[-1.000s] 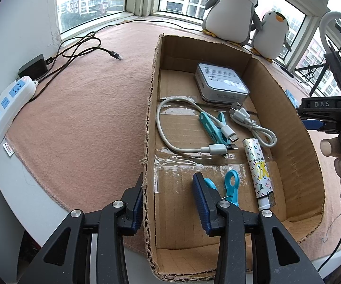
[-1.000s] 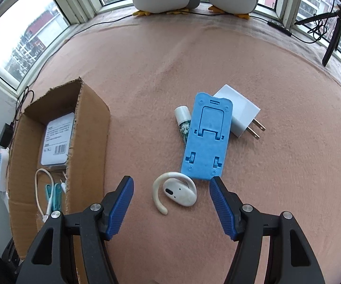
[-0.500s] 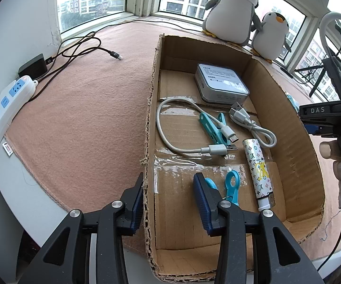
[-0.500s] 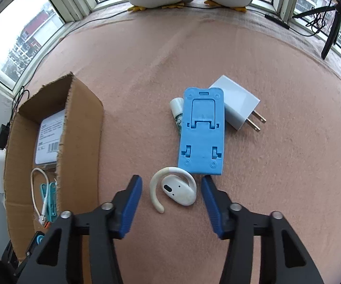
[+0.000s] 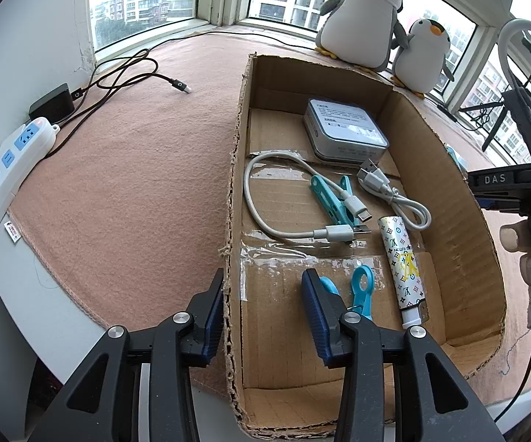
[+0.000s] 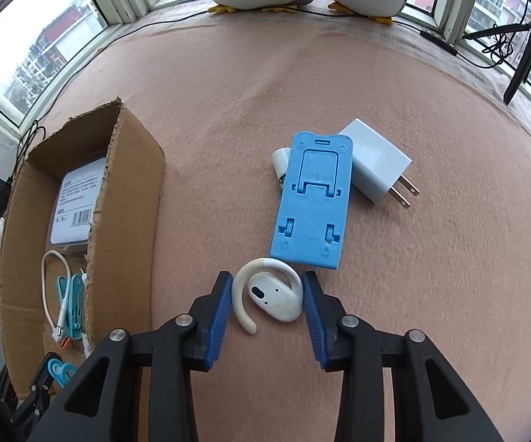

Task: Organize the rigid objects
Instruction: 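Close the right tool on the white earbud and carry it over the box, then open the right tool to drop the earbud into the box, then move the right tool back to the blue phone stand, then close the right tool on the blue phone stand and lift it, then carry the blue stand into the box and open the right tool, then move the right tool back to the green lip balm tube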

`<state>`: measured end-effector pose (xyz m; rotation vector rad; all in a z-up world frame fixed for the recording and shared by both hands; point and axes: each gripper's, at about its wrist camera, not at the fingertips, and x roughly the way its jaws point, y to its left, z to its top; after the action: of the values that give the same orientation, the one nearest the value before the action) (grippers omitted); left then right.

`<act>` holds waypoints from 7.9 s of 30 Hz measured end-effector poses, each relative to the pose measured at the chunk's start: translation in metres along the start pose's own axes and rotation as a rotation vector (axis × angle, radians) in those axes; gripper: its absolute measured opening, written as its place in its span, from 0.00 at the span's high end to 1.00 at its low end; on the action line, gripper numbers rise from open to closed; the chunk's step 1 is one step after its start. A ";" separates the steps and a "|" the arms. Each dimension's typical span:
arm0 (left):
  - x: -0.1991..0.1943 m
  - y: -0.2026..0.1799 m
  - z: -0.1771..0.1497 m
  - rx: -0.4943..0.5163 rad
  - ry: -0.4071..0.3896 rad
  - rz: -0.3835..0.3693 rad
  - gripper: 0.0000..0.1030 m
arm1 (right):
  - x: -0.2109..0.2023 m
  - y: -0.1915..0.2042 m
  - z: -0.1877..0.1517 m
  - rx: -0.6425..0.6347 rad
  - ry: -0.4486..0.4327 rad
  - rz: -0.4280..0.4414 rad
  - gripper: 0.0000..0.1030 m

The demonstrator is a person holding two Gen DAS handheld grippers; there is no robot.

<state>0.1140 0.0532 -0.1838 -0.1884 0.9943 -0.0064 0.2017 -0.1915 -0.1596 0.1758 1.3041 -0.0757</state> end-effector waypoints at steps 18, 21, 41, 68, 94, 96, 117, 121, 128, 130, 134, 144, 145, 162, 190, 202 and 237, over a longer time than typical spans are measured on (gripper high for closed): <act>0.000 0.001 0.000 0.000 -0.001 -0.001 0.58 | -0.069 0.036 -0.029 -0.093 -0.098 0.137 0.67; 0.000 0.001 0.000 0.000 0.000 0.000 0.58 | -0.075 0.055 -0.041 -0.147 -0.089 0.175 0.67; -0.001 0.003 0.000 -0.005 0.000 -0.003 0.58 | -0.071 0.105 -0.076 -0.348 -0.053 0.159 0.66; -0.001 0.003 0.000 -0.005 0.000 -0.001 0.57 | -0.096 0.071 -0.074 -0.279 -0.134 0.195 0.53; -0.001 0.004 0.000 -0.002 0.001 0.008 0.55 | -0.067 -0.027 0.001 0.035 -0.096 0.093 0.49; -0.001 0.005 0.000 -0.002 0.001 0.008 0.55 | -0.059 -0.023 0.010 0.027 -0.084 0.060 0.49; 0.002 0.002 0.000 -0.003 0.001 -0.004 0.55 | -0.014 -0.017 0.041 0.042 0.002 -0.049 0.49; 0.002 0.002 0.000 -0.003 0.001 -0.004 0.55 | -0.011 -0.017 0.043 0.046 0.013 -0.053 0.49; 0.002 0.002 0.000 -0.003 0.001 -0.004 0.55 | -0.008 -0.015 0.044 0.042 0.023 -0.070 0.49; 0.002 0.002 0.000 -0.003 0.001 -0.004 0.55 | -0.006 -0.013 0.044 0.033 0.025 -0.082 0.49; 0.002 0.002 0.000 -0.003 0.001 -0.004 0.55 | -0.003 -0.011 0.046 0.017 0.031 -0.108 0.49; 0.002 0.002 0.000 -0.003 0.001 -0.004 0.55 | 0.007 -0.005 0.048 -0.022 0.057 -0.167 0.49; 0.002 0.002 0.000 -0.003 0.001 -0.004 0.55 | 0.008 -0.005 0.048 -0.025 0.058 -0.171 0.49; 0.002 0.002 0.000 -0.002 0.000 -0.004 0.54 | 0.011 -0.008 0.044 -0.022 0.076 -0.136 0.69; 0.003 -0.001 0.001 -0.002 0.000 -0.003 0.53 | -0.082 0.028 -0.020 -0.095 -0.088 0.137 0.69; 0.002 0.001 0.001 -0.003 -0.001 -0.004 0.53 | -0.075 0.102 -0.048 -0.259 -0.030 0.202 0.68; 0.002 0.002 0.001 -0.003 -0.002 -0.004 0.53 | -0.053 0.117 -0.055 -0.270 0.006 0.209 0.61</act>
<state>0.1152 0.0551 -0.1850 -0.1934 0.9925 -0.0077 0.1536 -0.0695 -0.1120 0.0804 1.2815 0.2784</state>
